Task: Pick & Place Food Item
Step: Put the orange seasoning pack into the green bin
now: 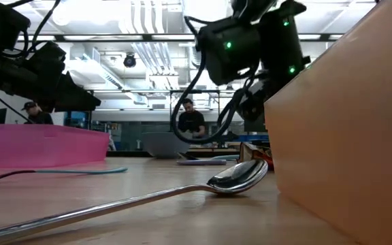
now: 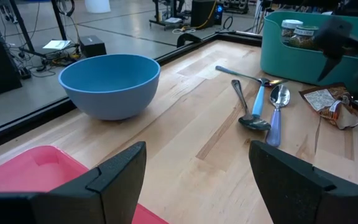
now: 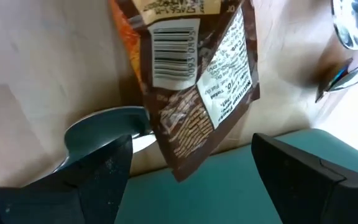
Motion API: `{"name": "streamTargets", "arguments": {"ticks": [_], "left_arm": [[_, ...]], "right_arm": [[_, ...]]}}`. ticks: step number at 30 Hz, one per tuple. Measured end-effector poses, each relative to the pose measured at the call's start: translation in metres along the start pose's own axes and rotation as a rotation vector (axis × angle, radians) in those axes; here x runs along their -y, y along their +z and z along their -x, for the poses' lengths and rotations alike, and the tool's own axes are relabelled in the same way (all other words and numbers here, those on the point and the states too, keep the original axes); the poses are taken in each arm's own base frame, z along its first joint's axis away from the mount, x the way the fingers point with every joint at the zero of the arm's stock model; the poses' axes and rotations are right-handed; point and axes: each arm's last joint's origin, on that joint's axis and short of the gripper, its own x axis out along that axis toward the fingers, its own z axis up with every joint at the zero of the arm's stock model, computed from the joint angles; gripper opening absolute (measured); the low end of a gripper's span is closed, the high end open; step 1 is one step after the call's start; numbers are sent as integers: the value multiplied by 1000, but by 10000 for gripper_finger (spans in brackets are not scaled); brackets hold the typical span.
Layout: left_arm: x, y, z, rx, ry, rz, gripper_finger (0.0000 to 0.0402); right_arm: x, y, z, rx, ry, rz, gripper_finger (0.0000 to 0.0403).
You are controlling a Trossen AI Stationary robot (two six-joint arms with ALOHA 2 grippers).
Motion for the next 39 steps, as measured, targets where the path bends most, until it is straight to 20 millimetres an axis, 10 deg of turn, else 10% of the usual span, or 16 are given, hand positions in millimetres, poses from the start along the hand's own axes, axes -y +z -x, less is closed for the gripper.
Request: {"name": "streamTargets", "arguments": {"ticks": [15, 39], "left_arm": [[0, 0, 0, 0, 0, 0, 285], [0, 0, 0, 0, -1, 0, 285]], "right_arm": [[0, 4, -4, 8, 4, 61, 320], [2, 4, -4, 24, -29, 51, 98]]}}
